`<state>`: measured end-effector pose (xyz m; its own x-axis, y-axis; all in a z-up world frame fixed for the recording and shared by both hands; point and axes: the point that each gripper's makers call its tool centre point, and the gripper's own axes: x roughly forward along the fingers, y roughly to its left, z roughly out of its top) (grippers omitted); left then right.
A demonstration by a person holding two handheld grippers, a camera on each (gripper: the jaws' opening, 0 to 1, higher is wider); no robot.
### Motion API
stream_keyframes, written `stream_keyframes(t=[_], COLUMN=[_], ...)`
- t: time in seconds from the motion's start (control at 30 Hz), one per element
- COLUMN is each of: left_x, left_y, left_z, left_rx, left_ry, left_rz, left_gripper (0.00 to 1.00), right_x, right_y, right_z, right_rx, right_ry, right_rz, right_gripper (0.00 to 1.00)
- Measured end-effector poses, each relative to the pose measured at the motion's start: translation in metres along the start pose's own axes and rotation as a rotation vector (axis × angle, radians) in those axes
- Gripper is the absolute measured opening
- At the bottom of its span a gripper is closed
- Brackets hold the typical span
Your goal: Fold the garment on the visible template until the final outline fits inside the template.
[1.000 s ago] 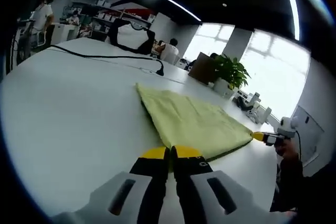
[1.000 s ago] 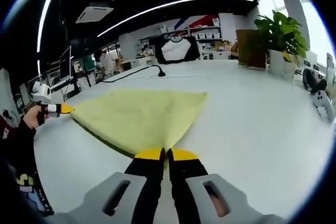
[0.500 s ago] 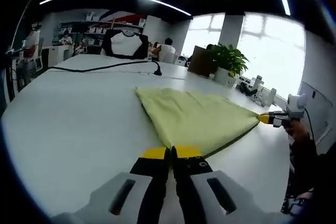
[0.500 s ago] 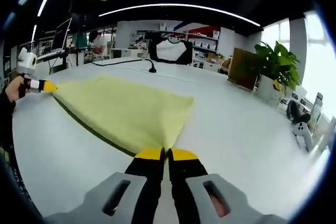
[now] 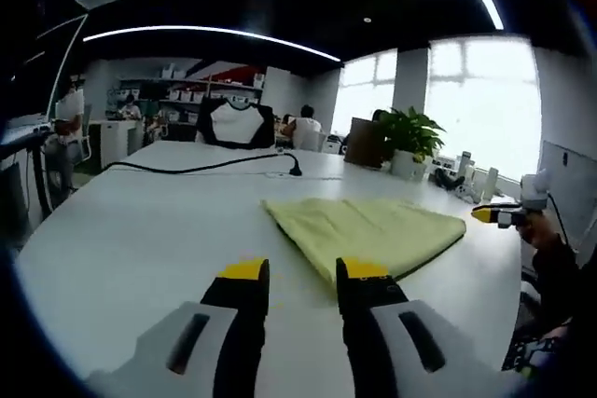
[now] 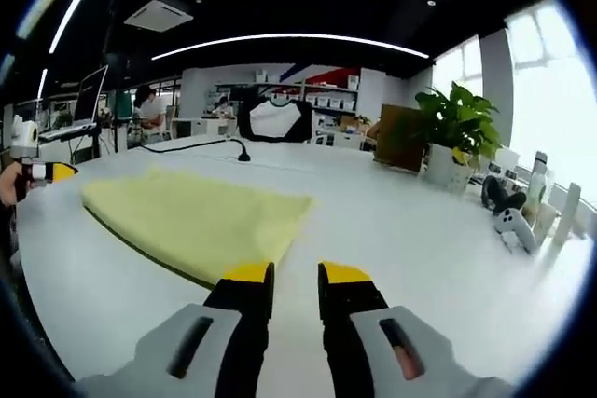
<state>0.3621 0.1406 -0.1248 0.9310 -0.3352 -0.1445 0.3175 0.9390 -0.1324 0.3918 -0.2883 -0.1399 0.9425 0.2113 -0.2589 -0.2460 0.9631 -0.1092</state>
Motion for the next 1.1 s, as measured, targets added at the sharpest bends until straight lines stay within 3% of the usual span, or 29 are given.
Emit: stream_keyframes(t=[0.23, 0.63, 0.93, 1.1], left_x=[-0.014, -0.042, -0.063, -0.075], left_y=[-0.006, -0.005, -0.004, 0.006], left_z=[0.024, 0.061, 0.078, 0.087], left_rx=[0.024, 0.059, 0.090, 0.094], left_ry=[-0.047, -0.125, -0.149, -0.175], left_rz=[0.007, 0.062, 0.083, 0.120], left_gripper=[0.45, 0.77, 1.00, 1.00], right_x=[-0.028, -0.073, -0.098, -0.103], right_y=[-0.012, -0.032, -0.049, -0.065], right_z=[0.014, 0.031, 0.029, 0.030], right_rx=[0.038, 0.030, -0.004, 0.020], right_ry=[-0.069, -0.147, -0.168, -0.184], right_rz=[-0.041, -0.109, -0.171, -0.227], right_gripper=[0.21, 0.33, 0.61, 0.75])
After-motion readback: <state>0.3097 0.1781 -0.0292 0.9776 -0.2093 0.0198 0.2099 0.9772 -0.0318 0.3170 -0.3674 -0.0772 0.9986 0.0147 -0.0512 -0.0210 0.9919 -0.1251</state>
